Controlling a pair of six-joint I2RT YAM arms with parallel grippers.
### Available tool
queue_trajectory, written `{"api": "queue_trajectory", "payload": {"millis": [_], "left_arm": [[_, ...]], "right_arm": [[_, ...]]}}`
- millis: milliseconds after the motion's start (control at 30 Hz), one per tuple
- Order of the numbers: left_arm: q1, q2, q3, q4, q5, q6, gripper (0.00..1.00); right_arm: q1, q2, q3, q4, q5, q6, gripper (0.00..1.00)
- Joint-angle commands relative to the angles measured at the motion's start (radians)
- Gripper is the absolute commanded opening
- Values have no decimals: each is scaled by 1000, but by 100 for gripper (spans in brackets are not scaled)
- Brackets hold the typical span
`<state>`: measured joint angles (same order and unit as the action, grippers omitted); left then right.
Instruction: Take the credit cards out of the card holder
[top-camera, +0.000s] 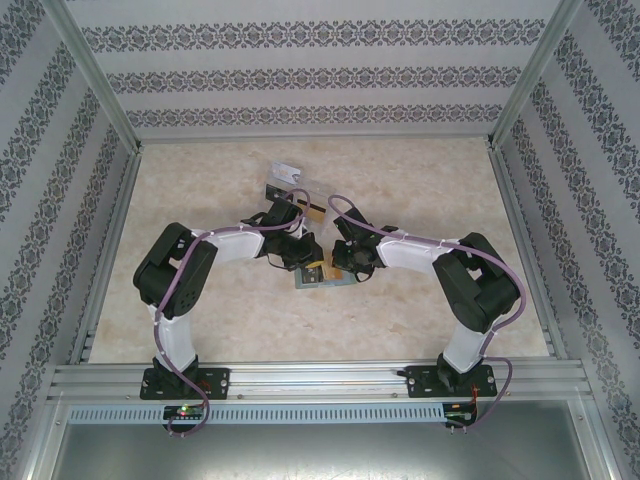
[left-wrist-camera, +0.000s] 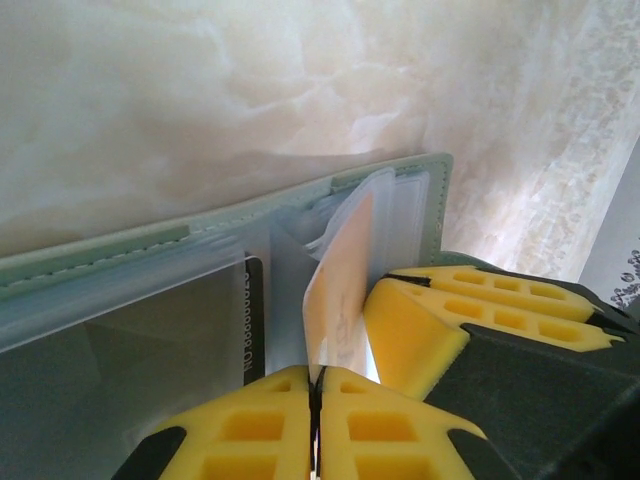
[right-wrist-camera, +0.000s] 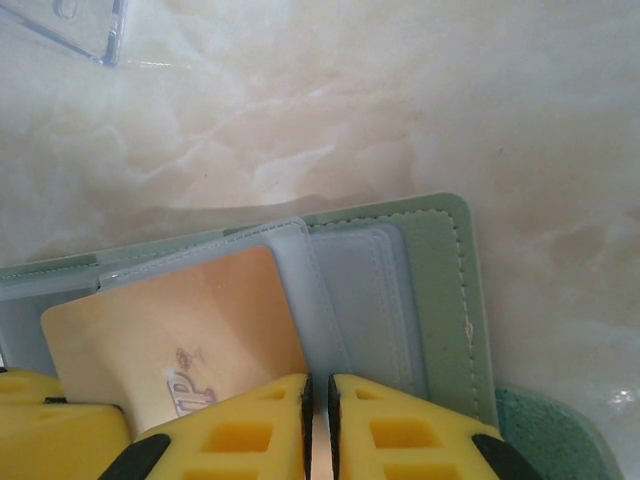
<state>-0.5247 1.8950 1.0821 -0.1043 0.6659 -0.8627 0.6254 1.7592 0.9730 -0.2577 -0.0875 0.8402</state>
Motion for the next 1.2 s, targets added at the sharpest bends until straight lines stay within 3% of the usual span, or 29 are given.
{"api": "queue_trajectory", "payload": {"millis": [0,200,467,633,667,900,1167], "left_arm": [[-12,-31,5,-41,-21,47,8],[-5,-59,8,-119,-51,92,0],[28,-201,56,-351,-164,207,0],[78,-290,114,-426,-190,279,0],[90,-307,120,-426,-186,283,0],[214,-405,101,-289,13,167,0],[294,-467,55,-39,216,-31,0]], "right_arm": [[-7,17,-20,-51,32,15,16],[-11,11,-27,-55,40,19,16],[-26,-69,-21,-19,-39,-36,19],[-40,-188,-2,36,-112,-81,34],[-47,-213,-5,65,-143,-86,42],[-106,-287,15,215,-374,-48,71],[-141,-214,61,452,-580,148,76]]}}
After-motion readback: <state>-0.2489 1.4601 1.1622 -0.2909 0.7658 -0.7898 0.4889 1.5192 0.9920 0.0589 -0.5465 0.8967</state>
